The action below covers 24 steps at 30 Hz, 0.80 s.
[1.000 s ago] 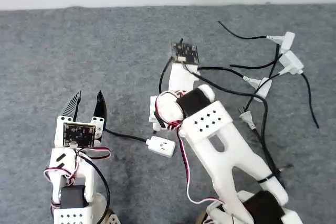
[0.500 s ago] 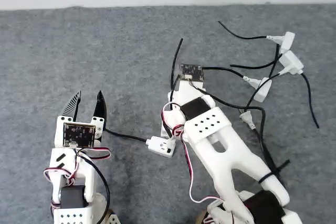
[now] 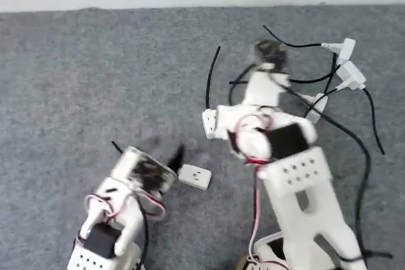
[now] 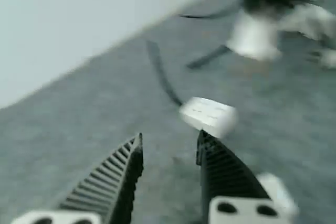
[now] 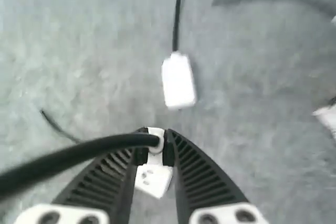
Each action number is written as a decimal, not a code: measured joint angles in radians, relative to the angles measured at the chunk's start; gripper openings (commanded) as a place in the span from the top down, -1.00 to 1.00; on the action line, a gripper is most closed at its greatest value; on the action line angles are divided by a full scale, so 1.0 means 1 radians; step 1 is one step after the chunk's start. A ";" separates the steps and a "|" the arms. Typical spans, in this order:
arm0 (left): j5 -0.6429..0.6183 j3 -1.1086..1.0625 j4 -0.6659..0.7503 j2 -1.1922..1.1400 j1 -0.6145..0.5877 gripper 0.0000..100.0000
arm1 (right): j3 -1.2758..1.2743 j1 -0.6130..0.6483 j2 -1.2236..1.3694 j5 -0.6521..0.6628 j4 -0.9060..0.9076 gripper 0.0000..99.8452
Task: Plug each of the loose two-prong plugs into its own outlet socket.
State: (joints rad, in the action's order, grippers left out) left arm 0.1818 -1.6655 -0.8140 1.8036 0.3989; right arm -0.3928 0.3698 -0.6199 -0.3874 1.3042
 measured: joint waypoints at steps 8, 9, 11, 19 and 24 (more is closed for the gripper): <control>0.120 0.025 -0.241 0.000 0.219 0.67 | 0.000 -0.137 -0.038 0.066 0.000 0.99; 0.157 0.014 -0.256 0.000 0.238 0.67 | 0.000 -0.144 -0.038 0.069 0.000 0.99; 0.259 -0.020 -0.324 0.000 0.278 0.67 | 0.000 -0.144 -0.038 0.071 0.000 0.99; 0.471 -0.028 -0.422 0.000 0.319 0.67 | 0.000 -0.141 -0.038 0.071 0.006 0.99; 0.568 -0.028 -0.422 0.000 0.292 0.67 | 0.000 -0.143 -0.038 0.071 0.060 0.99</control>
State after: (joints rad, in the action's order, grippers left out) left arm 0.7495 -1.6932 -1.2359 1.8036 0.6905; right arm -0.3928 0.2271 -0.6582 -0.3168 1.3640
